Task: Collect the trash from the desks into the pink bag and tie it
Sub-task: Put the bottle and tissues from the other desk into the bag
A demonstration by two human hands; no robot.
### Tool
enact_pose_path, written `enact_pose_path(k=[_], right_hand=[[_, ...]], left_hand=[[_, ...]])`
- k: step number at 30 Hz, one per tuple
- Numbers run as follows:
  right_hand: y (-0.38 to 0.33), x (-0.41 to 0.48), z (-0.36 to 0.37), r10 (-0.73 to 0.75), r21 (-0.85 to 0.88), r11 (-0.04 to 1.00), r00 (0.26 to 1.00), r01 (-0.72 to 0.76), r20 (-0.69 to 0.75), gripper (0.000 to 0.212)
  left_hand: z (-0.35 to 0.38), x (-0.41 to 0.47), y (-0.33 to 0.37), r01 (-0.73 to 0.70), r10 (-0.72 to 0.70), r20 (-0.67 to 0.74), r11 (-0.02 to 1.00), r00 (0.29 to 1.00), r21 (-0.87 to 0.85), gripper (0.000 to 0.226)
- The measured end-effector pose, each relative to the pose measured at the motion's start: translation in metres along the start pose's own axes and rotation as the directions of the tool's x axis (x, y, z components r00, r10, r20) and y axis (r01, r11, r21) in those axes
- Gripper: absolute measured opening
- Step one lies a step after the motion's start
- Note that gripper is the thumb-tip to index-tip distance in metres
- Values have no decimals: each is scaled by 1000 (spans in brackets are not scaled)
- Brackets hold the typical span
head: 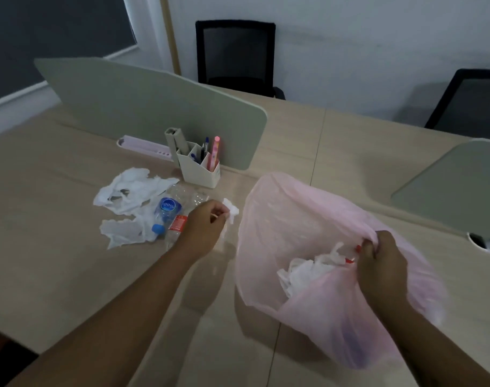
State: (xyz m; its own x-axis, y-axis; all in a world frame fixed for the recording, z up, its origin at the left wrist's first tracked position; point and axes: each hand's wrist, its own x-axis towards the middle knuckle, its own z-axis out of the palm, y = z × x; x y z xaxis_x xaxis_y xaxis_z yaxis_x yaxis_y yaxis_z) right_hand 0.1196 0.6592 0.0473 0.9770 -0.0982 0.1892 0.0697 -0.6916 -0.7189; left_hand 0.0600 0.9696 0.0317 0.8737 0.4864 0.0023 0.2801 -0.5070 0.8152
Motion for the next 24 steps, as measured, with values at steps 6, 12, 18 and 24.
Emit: enact_pose_path(k=[6, 12, 18, 24], right_hand=[[1, -1, -9, -69, 83, 994, 997, 65, 45, 15], [1, -15, -6, -121, 109, 989, 979, 105, 162, 8], [-1, -21, 7, -71, 38, 997, 991, 67, 109, 29], [-7, -10, 20, -4, -24, 1000, 999, 5, 35, 24]], left_hand=[[28, -62, 75, -127, 165, 345, 983, 924, -132, 11], [35, -55, 30, -41, 41, -158, 999, 987, 2, 15], [-6, -25, -68, 372, -220, -358, 817, 908, 441, 72], [-12, -9, -104, 360, -328, -193, 919, 925, 159, 69]])
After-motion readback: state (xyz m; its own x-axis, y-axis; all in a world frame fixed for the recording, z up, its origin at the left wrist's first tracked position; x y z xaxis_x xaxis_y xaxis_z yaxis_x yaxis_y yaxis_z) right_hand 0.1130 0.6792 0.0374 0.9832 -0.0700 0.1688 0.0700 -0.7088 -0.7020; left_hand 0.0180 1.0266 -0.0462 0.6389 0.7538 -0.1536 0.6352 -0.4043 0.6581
